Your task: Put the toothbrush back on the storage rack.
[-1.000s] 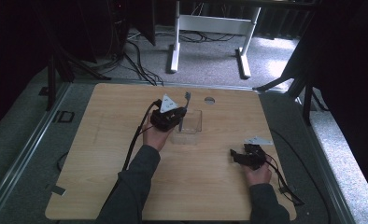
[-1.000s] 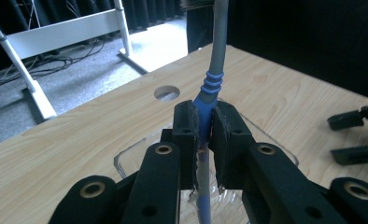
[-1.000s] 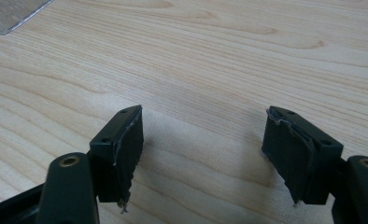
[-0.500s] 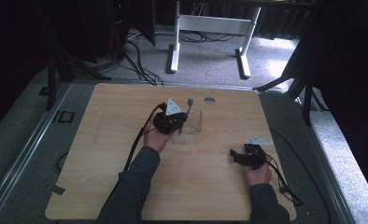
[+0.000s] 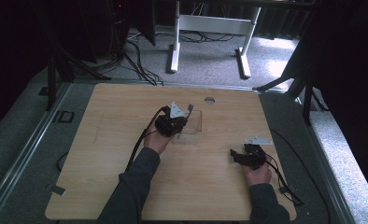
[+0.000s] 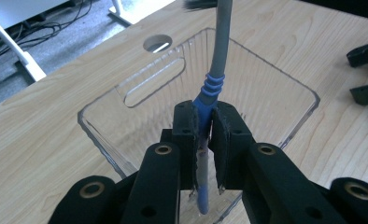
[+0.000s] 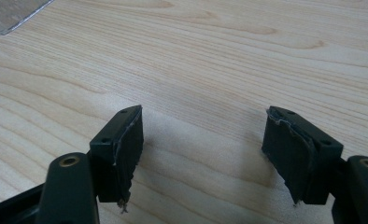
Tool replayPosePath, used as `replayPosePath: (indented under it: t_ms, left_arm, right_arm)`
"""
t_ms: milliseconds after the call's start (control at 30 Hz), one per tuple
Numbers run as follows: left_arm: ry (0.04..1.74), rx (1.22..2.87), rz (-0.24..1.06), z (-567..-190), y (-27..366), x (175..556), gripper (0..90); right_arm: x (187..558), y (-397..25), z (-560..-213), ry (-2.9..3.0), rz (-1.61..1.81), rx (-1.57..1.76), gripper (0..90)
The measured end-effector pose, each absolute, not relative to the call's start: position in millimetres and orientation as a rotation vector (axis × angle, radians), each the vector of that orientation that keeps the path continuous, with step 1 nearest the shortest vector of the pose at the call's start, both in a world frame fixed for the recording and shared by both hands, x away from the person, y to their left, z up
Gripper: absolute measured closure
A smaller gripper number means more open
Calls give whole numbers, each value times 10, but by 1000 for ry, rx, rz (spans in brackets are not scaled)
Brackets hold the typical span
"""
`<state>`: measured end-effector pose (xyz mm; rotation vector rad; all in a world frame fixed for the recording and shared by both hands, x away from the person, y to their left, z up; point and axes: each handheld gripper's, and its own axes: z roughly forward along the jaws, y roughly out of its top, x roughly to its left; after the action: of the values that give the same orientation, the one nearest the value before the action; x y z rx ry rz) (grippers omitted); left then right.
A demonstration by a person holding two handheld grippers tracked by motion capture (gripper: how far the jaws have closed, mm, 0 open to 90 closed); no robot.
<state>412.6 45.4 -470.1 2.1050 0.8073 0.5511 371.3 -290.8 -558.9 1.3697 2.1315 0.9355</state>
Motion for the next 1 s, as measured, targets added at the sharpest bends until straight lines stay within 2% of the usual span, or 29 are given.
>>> replayPosePath:
  t_ms: [200,333,567,1000]
  left_arm:
    - [793,2128,513,-4722,446,4133,793]
    - [781,2091,522,-4712,462,4094,665]
    - [790,2032,545,-4649,526,4053,563]
    - [875,1935,517,-4535,789,4015,491]
  right_arm:
    - [3713,-2908,-5589,2131,935,1370,285]
    - [3713,-2908,-5589,2132,935,1370,285]
    - [3713,-2907,-5589,2132,935,1369,285]
    - [3713,-2908,-5589,2132,935,1367,285]
